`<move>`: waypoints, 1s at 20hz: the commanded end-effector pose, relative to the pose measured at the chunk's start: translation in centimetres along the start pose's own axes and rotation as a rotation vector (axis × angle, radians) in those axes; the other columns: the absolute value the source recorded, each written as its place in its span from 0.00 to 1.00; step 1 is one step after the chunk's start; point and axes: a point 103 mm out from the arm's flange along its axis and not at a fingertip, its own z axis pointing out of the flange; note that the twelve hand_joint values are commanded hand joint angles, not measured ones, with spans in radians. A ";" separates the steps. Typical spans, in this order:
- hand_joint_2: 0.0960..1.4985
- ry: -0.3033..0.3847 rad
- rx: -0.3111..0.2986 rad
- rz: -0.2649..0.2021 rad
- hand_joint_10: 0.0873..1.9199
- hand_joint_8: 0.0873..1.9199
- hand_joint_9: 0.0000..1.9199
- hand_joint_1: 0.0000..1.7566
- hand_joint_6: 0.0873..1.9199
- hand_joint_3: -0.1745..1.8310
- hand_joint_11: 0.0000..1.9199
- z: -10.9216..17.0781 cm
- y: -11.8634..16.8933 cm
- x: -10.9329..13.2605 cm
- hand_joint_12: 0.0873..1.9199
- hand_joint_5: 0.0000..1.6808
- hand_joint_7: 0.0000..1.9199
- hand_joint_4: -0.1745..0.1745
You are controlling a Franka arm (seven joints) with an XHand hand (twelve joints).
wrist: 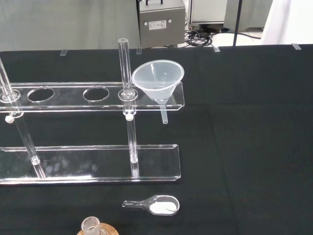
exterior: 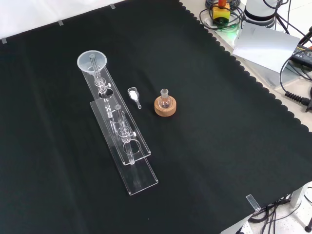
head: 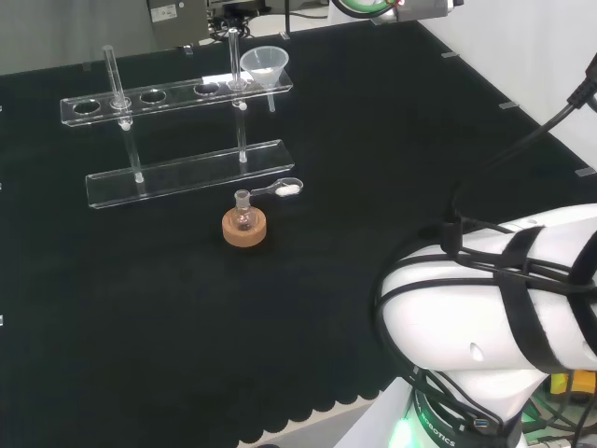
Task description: Pick up the funnel from the transparent funnel stand.
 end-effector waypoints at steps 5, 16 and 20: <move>0.75 -0.006 -0.011 0.006 0.30 0.18 0.07 0.00 0.00 0.32 0.03 0.0 0.1 -0.2 0.70 0.11 0.00 0.53; 0.75 -0.017 0.008 0.044 0.30 0.18 0.07 0.00 0.00 0.31 0.03 0.8 2.7 -0.5 0.70 0.11 0.00 0.53; 0.75 -0.027 0.034 0.047 0.30 0.18 0.07 0.00 0.00 0.31 0.03 1.5 5.1 -0.5 0.70 0.12 0.00 0.53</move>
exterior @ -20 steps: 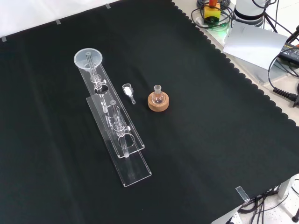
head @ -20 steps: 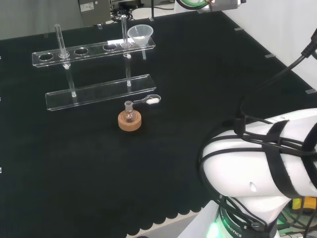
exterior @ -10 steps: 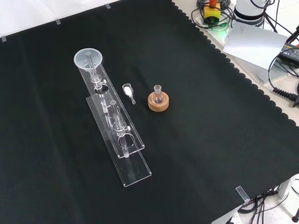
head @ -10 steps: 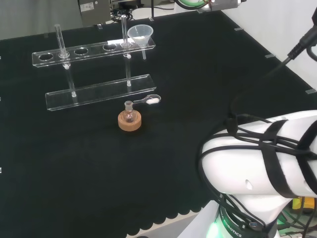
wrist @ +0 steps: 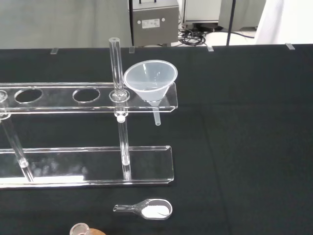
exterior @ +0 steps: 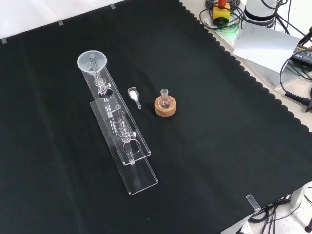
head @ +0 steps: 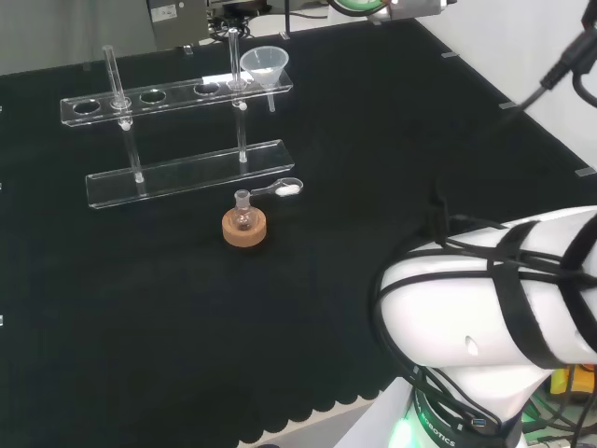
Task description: Pick up the funnel from the transparent funnel stand.
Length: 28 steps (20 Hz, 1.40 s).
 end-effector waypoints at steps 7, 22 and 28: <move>0.74 -0.023 0.090 -0.007 0.31 0.20 0.07 0.00 0.00 0.30 0.02 3.5 10.8 -1.1 0.71 0.11 0.01 0.52; 0.70 -0.093 0.231 -0.092 0.35 0.27 0.09 0.03 0.00 0.24 0.01 9.3 21.6 -0.9 0.73 0.09 0.02 0.46; 0.67 -0.108 0.272 -0.109 0.35 0.28 0.10 0.05 0.00 0.23 0.02 10.7 23.4 -0.5 0.74 0.08 0.01 0.45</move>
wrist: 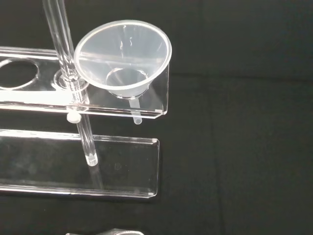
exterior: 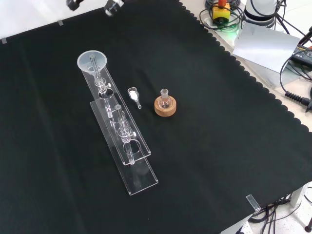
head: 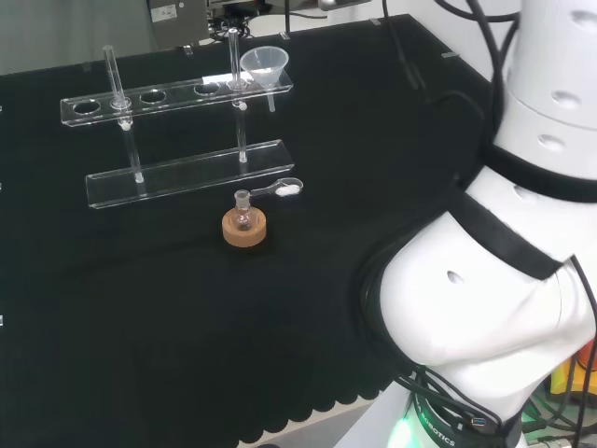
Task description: Pick up the funnel from the transparent funnel stand.
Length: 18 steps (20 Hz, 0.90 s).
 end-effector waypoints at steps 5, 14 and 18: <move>0.63 -0.072 0.097 -0.051 0.36 0.30 0.14 0.10 0.00 0.21 0.07 2.0 2.9 0.7 0.73 0.08 0.02 0.45; 0.55 -0.114 0.161 -0.064 0.35 0.30 0.14 0.23 0.00 0.18 0.09 3.5 3.4 1.3 0.73 0.06 0.01 0.48; 0.52 -0.111 0.171 -0.057 0.36 0.29 0.14 0.25 0.00 0.17 0.11 4.5 4.2 1.6 0.74 0.04 0.00 0.45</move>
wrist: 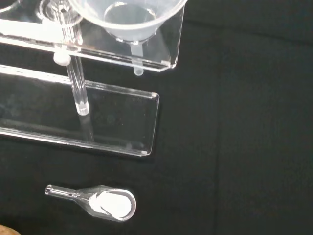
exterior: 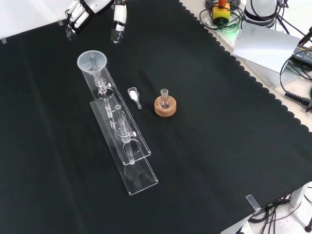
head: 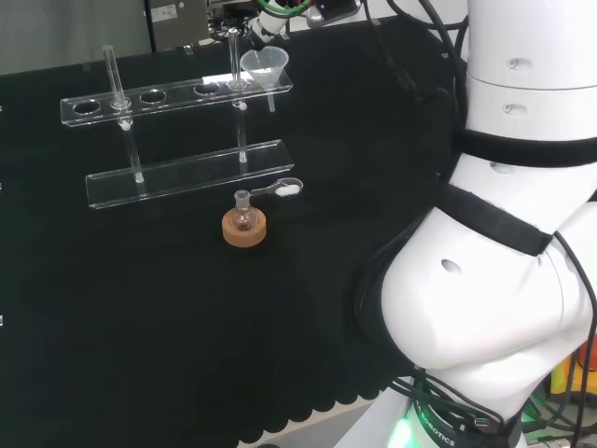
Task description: Pick up the funnel from the transparent funnel stand.
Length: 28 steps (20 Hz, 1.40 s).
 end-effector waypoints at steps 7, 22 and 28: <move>0.50 0.017 0.039 -0.005 0.41 0.20 0.13 0.25 0.00 0.16 0.21 1.7 2.4 0.6 0.72 0.00 0.00 0.39; 0.47 -0.014 0.098 -0.028 0.44 0.05 0.05 0.24 0.00 0.13 0.24 3.7 4.4 1.1 0.72 0.00 0.00 0.42; 0.46 -0.035 0.102 -0.031 0.45 0.03 0.04 0.25 0.00 0.13 0.23 4.0 4.9 1.4 0.72 0.00 0.00 0.43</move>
